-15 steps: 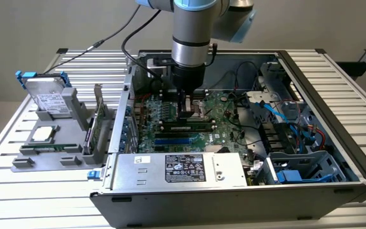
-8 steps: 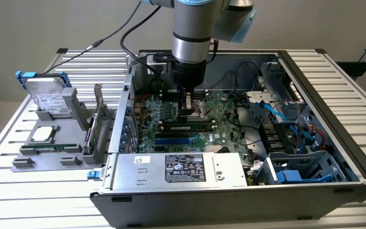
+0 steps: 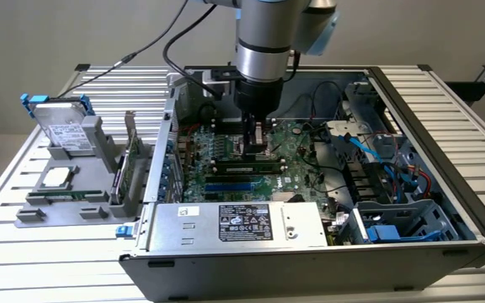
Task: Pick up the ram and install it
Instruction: 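Press down the ram until it locks into place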
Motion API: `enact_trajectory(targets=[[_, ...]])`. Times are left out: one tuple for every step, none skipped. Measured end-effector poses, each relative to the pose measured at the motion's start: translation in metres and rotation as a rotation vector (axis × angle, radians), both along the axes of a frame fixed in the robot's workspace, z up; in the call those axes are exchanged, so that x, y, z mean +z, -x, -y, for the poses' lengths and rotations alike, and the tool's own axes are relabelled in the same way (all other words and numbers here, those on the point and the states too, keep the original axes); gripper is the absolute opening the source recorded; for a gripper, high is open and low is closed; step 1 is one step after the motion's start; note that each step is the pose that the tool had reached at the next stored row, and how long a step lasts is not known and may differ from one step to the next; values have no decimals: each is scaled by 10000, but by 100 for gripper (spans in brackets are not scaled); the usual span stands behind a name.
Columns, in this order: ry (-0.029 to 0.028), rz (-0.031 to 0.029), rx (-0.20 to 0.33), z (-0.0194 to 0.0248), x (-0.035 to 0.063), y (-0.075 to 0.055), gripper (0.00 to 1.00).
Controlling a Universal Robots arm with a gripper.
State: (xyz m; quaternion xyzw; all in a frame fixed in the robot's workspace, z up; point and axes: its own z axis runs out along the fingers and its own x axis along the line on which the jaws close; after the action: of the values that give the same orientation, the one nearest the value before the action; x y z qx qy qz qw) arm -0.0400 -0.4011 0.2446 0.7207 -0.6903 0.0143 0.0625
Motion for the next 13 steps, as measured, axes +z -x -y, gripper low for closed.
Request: enact_trajectory(targets=[[0, 0, 0, 9, 6, -21, 10], [-1, 0, -1, 16, 10, -42, 10], [1, 0, -1, 21, 14, -61, 10], [0, 1, 0, 23, 14, -79, 10], [0, 0, 0, 23, 15, -91, 10], [-1, 0, -9, 20, 14, -93, 10], [1, 0, -21, 11, 14, -93, 10], [2, 0, -23, 5, 14, -93, 10], [3, 0, -23, 6, 14, -93, 10], [4, 0, -22, 6, 15, -93, 10], [3, 0, -22, 5, 14, -93, 10], [4, 0, -22, 5, 15, -93, 10], [4, 0, -23, 5, 15, -93, 10]])
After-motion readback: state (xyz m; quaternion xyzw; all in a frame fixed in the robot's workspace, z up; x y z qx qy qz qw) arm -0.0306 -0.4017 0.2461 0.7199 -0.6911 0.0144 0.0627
